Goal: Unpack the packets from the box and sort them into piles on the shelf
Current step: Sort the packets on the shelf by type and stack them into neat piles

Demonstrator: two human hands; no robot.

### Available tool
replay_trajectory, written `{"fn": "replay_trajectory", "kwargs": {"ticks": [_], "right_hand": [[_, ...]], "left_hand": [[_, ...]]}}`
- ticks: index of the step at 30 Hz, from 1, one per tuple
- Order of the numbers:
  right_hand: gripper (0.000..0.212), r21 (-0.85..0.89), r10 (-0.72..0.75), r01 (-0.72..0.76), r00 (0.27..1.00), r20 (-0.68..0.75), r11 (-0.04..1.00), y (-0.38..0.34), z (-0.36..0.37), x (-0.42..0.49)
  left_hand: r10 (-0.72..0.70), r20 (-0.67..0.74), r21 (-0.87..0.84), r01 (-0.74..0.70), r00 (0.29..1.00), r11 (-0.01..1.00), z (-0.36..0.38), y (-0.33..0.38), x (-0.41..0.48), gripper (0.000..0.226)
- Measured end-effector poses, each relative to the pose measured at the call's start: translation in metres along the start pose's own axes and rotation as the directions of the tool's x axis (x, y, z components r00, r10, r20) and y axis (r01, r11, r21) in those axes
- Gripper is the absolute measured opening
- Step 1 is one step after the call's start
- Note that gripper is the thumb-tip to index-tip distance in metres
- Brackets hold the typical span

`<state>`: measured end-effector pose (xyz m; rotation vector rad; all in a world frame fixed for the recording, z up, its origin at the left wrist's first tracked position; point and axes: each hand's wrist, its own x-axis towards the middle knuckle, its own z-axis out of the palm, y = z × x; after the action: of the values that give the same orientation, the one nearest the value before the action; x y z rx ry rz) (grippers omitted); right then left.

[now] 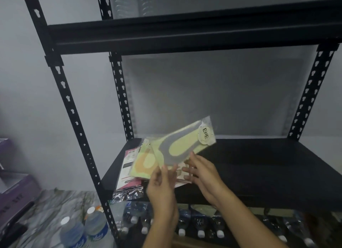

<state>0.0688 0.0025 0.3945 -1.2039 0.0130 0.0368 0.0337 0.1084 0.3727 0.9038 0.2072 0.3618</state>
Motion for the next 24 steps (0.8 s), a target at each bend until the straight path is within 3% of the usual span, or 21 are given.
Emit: {"fn": "replay_trajectory", "kwargs": {"ticks": [2, 5, 7, 11, 14, 16, 22, 24], "right_hand": [[0.021, 0.08, -0.056, 0.062, 0.996, -0.065, 0.995, -0.003, -0.004, -0.003], [0.021, 0.1, -0.133, 0.156, 0.97, -0.201, 0.983, -0.011, -0.021, -0.007], [0.022, 0.009, -0.183, 0.19, 0.958, -0.222, 0.982, -0.019, -0.035, -0.01], [0.024, -0.119, -0.227, 0.206, 0.952, -0.206, 0.971, -0.031, -0.062, -0.02], [0.021, -0.233, -0.25, 0.21, 0.956, -0.155, 0.95, -0.037, -0.077, -0.03], [0.02, -0.262, -0.265, 0.221, 0.953, -0.146, 0.939, -0.039, -0.085, -0.035], [0.033, -0.385, -0.177, 0.104, 0.971, -0.162, 0.917, -0.038, -0.125, -0.048], [0.039, -0.442, -0.194, 0.072, 0.952, -0.237, 0.894, -0.041, -0.143, -0.05]], "left_hand": [[-0.104, 0.075, -0.092, 0.111, 0.992, 0.99, 0.005, -0.011, -0.015, 0.024], [-0.208, 0.238, 0.079, 0.194, 0.949, 0.978, 0.004, -0.019, -0.025, 0.022], [-0.227, 0.275, 0.182, 0.182, 0.934, 0.966, 0.003, -0.019, -0.023, 0.028], [-0.172, 0.299, 0.203, 0.114, 0.939, 0.973, 0.006, -0.006, -0.005, 0.029], [-0.21, 0.4, 0.416, 0.028, 0.892, 0.909, 0.013, -0.007, -0.005, 0.024], [-0.215, 0.393, 0.513, -0.019, 0.894, 0.858, 0.018, -0.014, -0.012, 0.022], [-0.291, 0.348, 0.476, 0.099, 0.891, 0.874, 0.034, -0.047, -0.032, 0.023], [-0.305, 0.347, 0.497, 0.102, 0.887, 0.862, 0.046, -0.06, -0.037, 0.024]]}}
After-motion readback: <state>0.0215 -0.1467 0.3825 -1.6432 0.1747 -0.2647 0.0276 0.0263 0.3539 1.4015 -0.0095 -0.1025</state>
